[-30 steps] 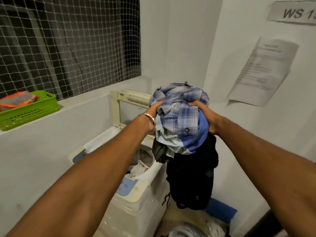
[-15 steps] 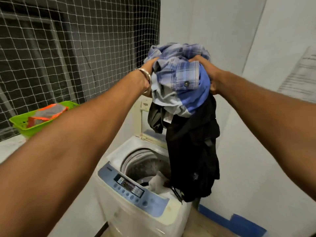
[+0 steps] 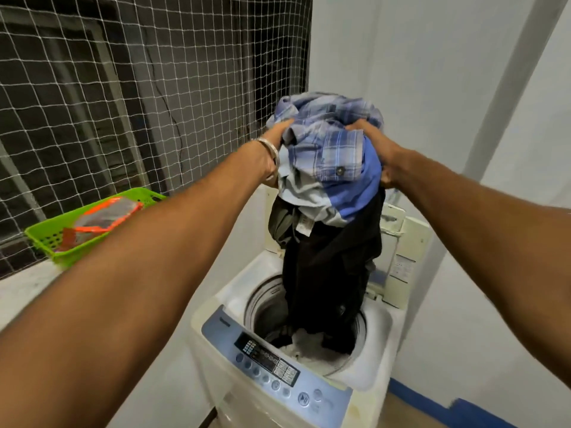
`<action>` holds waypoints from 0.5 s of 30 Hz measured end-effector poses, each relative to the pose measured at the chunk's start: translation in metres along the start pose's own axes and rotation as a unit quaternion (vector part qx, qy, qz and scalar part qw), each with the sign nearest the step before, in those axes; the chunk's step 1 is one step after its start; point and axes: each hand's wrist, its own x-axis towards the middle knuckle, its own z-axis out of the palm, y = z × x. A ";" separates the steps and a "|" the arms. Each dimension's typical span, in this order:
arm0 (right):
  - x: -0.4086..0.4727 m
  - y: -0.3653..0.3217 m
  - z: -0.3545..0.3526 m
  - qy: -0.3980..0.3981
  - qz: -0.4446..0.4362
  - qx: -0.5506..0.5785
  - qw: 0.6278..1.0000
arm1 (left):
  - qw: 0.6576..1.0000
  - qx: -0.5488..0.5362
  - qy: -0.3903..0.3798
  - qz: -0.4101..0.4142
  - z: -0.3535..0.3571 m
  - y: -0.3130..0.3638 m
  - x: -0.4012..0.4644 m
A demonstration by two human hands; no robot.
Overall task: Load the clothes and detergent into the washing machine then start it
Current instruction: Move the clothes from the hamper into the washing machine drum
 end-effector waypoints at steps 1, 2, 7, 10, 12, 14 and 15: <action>0.008 0.016 -0.002 0.003 0.003 0.013 1.000 | 0.999 0.012 0.001 -0.043 -0.004 -0.013 0.007; 0.016 0.031 -0.003 -0.002 0.011 0.025 1.000 | 0.998 0.013 -0.001 -0.069 -0.009 -0.025 0.017; 0.039 0.110 -0.007 -0.062 0.053 0.092 0.992 | 0.993 -0.040 0.046 -0.100 -0.007 -0.085 0.040; 0.048 0.154 -0.008 -0.048 0.063 0.105 0.991 | 0.993 -0.043 0.069 -0.086 -0.002 -0.118 0.049; 0.054 0.179 -0.008 -0.034 0.062 0.113 0.991 | 0.993 -0.054 0.071 -0.079 0.001 -0.138 0.055; 0.058 0.202 -0.008 -0.025 0.062 0.123 0.990 | 0.991 -0.075 0.071 -0.083 -0.002 -0.160 0.068; 0.060 0.213 -0.007 -0.016 0.063 0.123 0.990 | 0.990 -0.087 0.063 -0.088 -0.003 -0.170 0.071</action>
